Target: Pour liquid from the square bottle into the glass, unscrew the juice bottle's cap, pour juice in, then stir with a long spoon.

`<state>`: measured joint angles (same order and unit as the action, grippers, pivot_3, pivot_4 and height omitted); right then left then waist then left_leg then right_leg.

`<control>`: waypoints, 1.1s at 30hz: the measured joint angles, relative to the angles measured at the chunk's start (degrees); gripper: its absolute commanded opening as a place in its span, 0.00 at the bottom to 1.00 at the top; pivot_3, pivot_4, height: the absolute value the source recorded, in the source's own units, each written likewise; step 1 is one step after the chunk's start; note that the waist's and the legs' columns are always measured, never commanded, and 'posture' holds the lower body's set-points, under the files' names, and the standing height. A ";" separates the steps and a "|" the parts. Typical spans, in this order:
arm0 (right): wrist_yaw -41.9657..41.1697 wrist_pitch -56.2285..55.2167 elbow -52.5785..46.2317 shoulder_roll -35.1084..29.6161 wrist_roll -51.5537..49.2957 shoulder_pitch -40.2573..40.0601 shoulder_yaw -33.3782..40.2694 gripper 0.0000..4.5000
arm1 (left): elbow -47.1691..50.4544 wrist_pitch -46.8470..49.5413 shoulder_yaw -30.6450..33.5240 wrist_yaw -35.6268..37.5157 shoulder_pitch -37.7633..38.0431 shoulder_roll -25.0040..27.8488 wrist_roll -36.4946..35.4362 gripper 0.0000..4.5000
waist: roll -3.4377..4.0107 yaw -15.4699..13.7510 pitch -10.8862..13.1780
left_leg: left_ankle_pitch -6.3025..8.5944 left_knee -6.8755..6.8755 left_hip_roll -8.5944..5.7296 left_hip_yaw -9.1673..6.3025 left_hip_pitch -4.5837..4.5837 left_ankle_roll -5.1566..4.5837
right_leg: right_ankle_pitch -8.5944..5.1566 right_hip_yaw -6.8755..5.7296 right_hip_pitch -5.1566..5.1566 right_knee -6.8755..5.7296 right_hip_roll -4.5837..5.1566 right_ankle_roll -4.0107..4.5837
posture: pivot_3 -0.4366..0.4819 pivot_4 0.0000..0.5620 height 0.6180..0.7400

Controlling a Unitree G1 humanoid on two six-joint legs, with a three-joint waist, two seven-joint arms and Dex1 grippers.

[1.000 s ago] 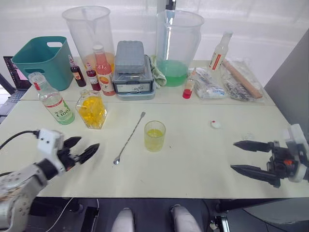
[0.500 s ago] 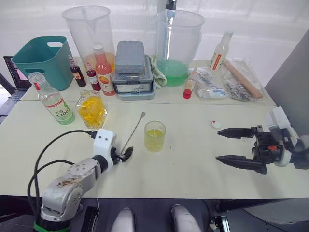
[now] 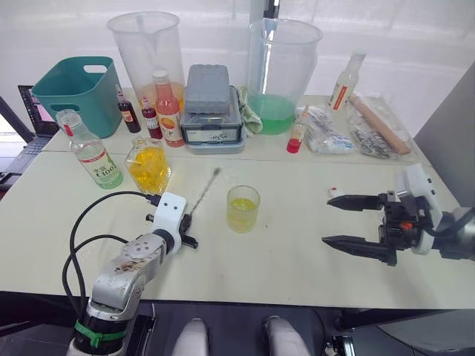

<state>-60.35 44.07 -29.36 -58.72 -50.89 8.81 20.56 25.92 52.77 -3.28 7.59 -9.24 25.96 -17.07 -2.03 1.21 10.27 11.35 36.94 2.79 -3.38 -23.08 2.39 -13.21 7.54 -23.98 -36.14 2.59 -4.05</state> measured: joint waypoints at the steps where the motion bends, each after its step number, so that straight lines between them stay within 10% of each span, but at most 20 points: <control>1: 0.46 0.02 -0.27 0.22 -0.11 0.61 -0.03 1.00 | 0.79 -0.39 0.53 1.16 0.98 0.96 -0.09 0.00 | -0.02 0.08 -0.01 | 0.00 -0.03 0.00 0.00 -0.01 0.00 | 0.00 0.00 -0.04 -0.01 0.00 0.00 | 0.48 0.27 0.99; 12: 1.57 -0.03 -0.43 2.91 -1.00 1.68 -4.00 1.00 | 0.56 -13.09 14.78 21.91 14.17 14.24 -4.28 0.00 | -0.06 1.45 -0.01 | 0.02 -0.13 0.08 0.05 -0.10 -0.03 | -0.22 -0.01 -0.24 -0.02 0.00 0.38 | 0.48 0.27 0.99; 19: 4.68 2.89 -0.17 5.85 -6.78 5.39 -4.32 1.00 | -1.23 -18.42 23.72 28.79 7.39 12.53 -13.34 0.00 | -0.12 0.76 0.02 | 0.01 -0.05 0.07 0.04 -0.19 0.00 | -0.11 -0.01 -0.19 0.06 0.01 0.20 | 0.48 0.27 0.99; 33: 50.07 12.50 12.08 31.17 -27.21 25.06 -6.85 1.00 | 6.22 -12.78 12.70 19.93 -10.40 7.50 -19.60 0.00 | -0.17 1.77 0.03 | 0.02 -0.11 0.06 -0.08 -0.23 -0.05 | 0.35 -0.01 -0.26 -0.06 -0.06 0.41 | 0.48 0.27 0.99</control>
<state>-10.28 56.57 -17.28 -27.55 -78.10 33.87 13.71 32.14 39.99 9.41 27.52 -19.65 33.45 -36.67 -2.20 2.98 10.30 11.37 36.82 2.85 -3.46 -23.31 2.34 -12.86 7.53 -24.24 -36.20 2.53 -3.64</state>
